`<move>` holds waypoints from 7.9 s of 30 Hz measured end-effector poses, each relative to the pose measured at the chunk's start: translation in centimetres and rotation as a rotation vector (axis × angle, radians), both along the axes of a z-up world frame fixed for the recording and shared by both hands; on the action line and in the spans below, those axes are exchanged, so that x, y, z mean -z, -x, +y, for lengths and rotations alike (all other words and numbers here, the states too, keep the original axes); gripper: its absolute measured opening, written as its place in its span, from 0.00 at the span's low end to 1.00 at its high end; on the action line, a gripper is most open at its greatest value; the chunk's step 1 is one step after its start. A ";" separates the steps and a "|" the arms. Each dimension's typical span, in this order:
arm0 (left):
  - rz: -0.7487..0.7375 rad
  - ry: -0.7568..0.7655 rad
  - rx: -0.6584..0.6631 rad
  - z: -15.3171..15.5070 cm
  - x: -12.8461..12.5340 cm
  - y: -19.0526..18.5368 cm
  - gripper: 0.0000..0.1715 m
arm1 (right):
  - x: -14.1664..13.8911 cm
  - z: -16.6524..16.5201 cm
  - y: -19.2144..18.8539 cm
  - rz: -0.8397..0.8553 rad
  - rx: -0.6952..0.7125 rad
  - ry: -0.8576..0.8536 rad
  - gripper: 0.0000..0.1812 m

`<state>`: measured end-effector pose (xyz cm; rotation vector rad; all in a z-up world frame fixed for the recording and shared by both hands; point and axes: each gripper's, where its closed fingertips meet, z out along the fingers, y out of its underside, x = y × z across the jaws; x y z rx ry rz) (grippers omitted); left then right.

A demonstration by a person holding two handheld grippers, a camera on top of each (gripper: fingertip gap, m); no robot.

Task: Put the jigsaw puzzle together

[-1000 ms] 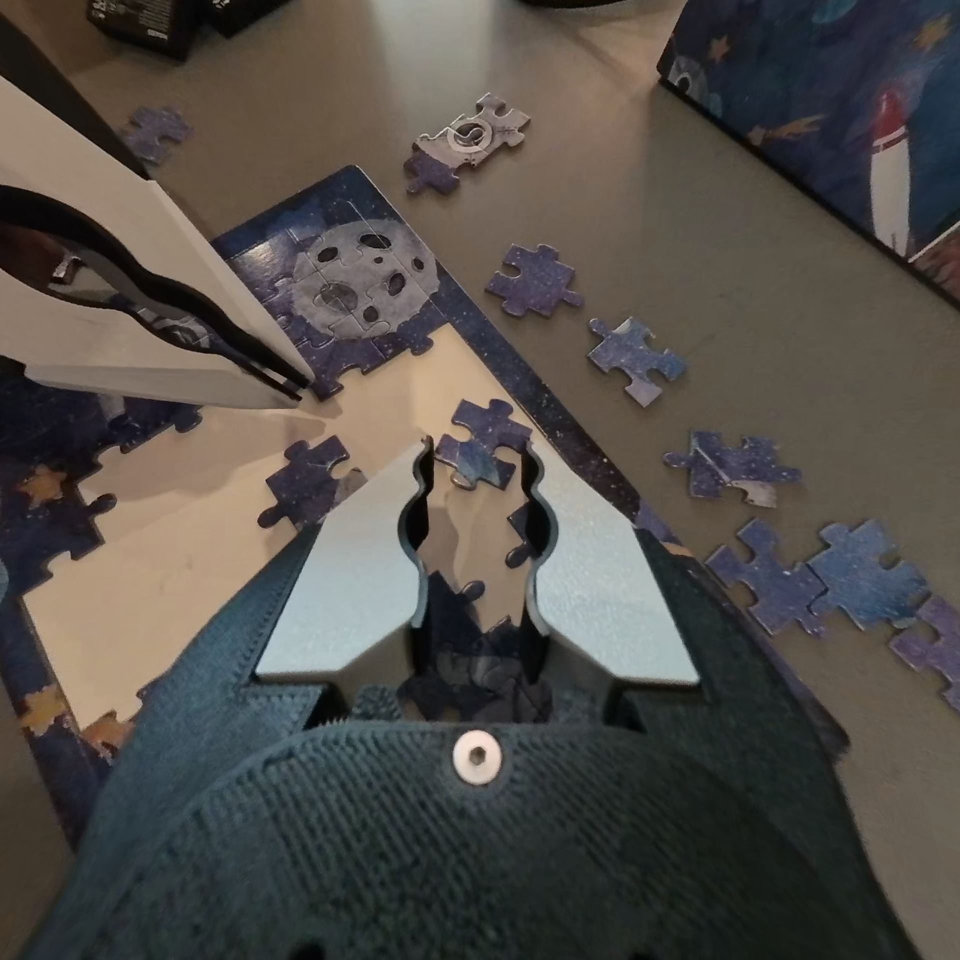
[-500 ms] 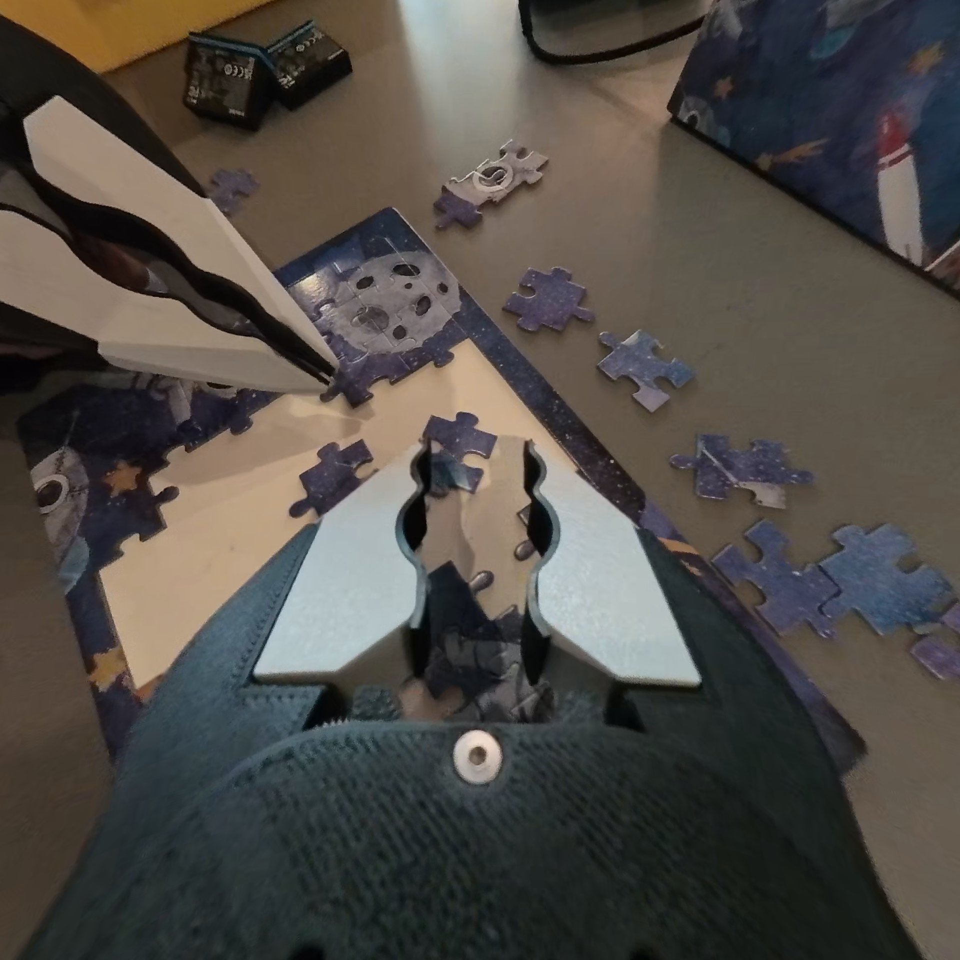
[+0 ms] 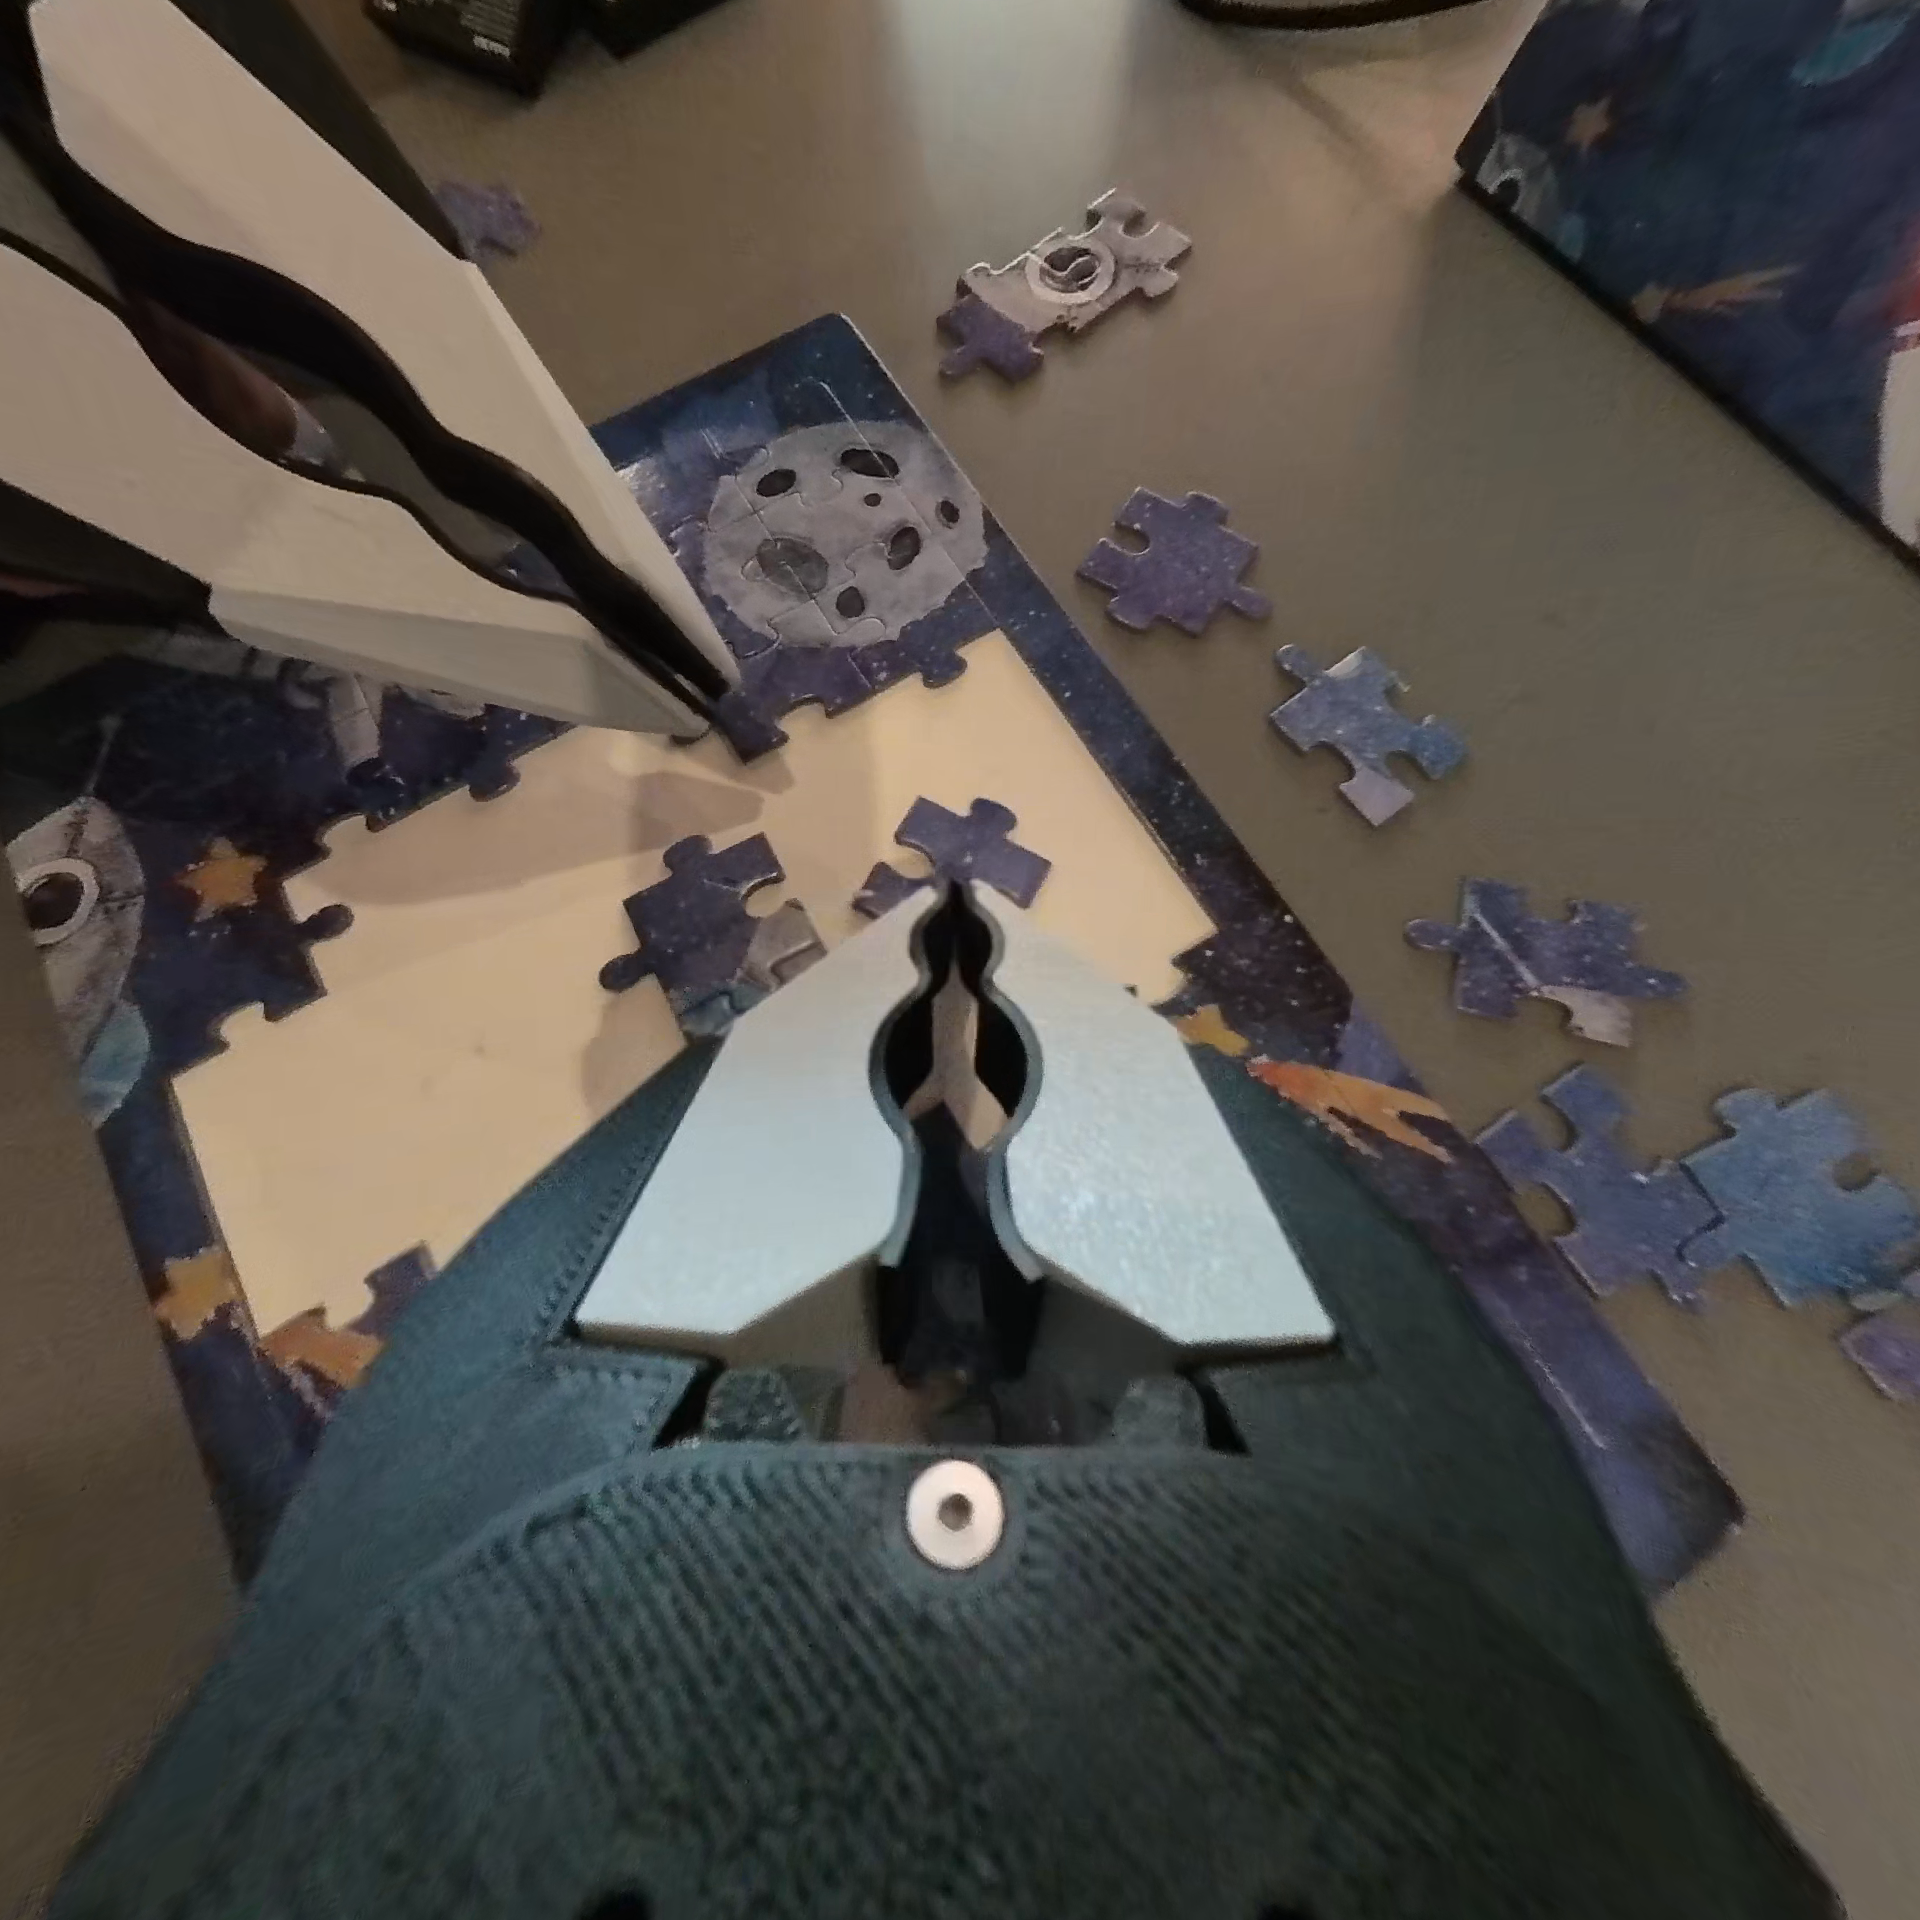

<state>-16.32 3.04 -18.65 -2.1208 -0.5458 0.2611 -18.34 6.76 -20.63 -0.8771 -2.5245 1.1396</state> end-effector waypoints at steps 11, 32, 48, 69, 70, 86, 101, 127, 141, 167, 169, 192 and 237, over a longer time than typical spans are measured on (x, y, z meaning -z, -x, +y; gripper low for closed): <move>0.006 -0.003 0.003 0.0 -0.1 -0.1 0.00 | -0.7 1.2 0.4 -0.003 0.040 0.022 0.11; 0.005 -0.010 0.001 0.0 -0.2 0.0 0.00 | 0.0 1.3 0.2 0.085 -0.016 -0.090 0.08; 0.005 -0.009 -0.001 0.0 -0.1 0.0 0.00 | 0.2 0.4 -0.1 -0.001 0.031 0.005 0.25; 0.005 -0.008 0.000 0.0 -0.1 0.0 0.00 | 0.4 1.1 0.7 0.020 0.038 -0.020 0.22; 0.005 -0.008 0.000 0.0 -0.1 0.0 0.00 | 0.4 1.2 0.8 0.020 0.036 -0.019 0.21; 0.008 -0.006 0.003 0.0 -0.1 -0.1 0.00 | -0.1 1.2 0.5 0.009 -0.002 0.016 0.02; 0.003 0.005 0.009 0.1 0.1 -0.1 0.00 | 0.3 0.6 1.2 0.011 -0.140 -0.008 0.14; 0.014 0.000 0.000 0.2 -0.1 0.1 0.11 | -2.1 -0.8 -1.0 0.055 -0.177 0.075 0.00; -0.084 0.060 -0.098 1.4 0.7 1.1 0.20 | -1.9 1.4 1.4 0.124 -0.011 0.016 0.04; 0.040 0.172 0.009 2.9 -0.5 0.0 0.01 | -3.6 2.7 1.0 0.222 0.021 -0.001 0.04; 0.037 0.179 -0.004 2.4 -0.6 0.2 0.05 | -3.8 2.8 1.0 0.225 0.026 0.003 0.04; -0.155 0.226 -0.055 2.7 2.2 3.0 0.16 | -3.0 3.7 1.7 0.201 0.061 -0.011 0.04; -0.161 0.141 0.424 0.7 2.3 -6.0 0.27 | 0.2 -0.8 -7.8 -0.166 -0.411 -0.011 0.08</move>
